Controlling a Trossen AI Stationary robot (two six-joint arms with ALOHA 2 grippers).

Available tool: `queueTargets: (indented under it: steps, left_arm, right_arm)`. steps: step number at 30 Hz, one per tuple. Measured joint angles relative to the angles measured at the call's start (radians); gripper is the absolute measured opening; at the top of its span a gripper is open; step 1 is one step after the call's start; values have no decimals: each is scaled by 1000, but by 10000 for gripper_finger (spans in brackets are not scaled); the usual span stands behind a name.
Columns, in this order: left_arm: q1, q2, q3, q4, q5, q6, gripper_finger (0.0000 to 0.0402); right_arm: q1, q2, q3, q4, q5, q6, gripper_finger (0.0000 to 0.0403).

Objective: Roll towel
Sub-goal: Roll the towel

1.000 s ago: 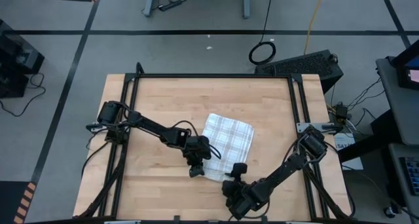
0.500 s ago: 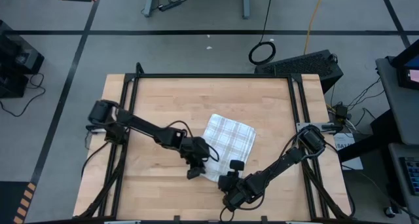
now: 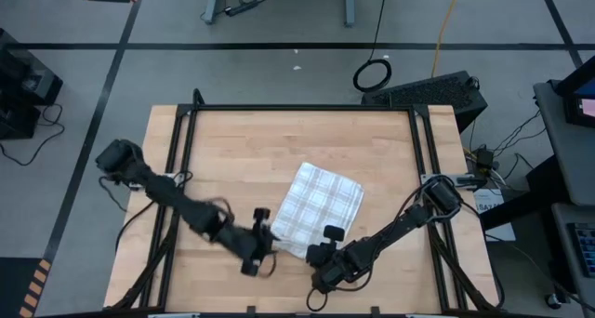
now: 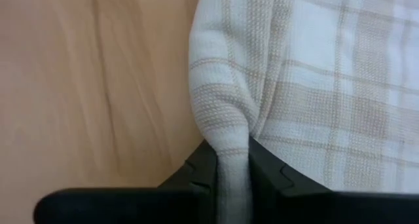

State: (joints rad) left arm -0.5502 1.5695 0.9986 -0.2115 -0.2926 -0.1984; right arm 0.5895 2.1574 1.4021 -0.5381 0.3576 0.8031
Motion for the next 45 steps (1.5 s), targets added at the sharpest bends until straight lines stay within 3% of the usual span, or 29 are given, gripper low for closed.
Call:
queueTargets:
  steps: [5, 9, 12, 18, 29, 34, 38, 45]
  left_arm:
    - [-120, 134, -2, 11, -176, 58, 146]
    - [-175, 239, -2, 28, -393, 164, 147]
    - [-192, 296, -2, 37, -456, 248, 147]
    - [-171, 363, -2, 39, -452, 257, 147]
    - [-127, 367, 0, 40, -465, 318, 147]
    - [-71, 366, 1, 42, -369, 345, 147]
    - [-28, 365, 2, 37, -354, 363, 144]
    - [-3, 363, 2, 19, -328, 396, 68]
  right_arm:
    - [-11, -3, 0, 13, -36, -13, 41]
    - [-22, -3, 0, 38, -69, -33, 41]
    - [-28, -3, 0, 49, -78, -40, 41]
    - [-30, -3, 0, 57, -80, -53, 41]
    - [-34, -3, 0, 71, -106, -88, 41]
    - [-36, -3, 0, 73, -118, -110, 41]
    - [-37, -3, 0, 74, -119, -114, 41]
    - [-38, -3, 0, 76, -123, -161, 41]
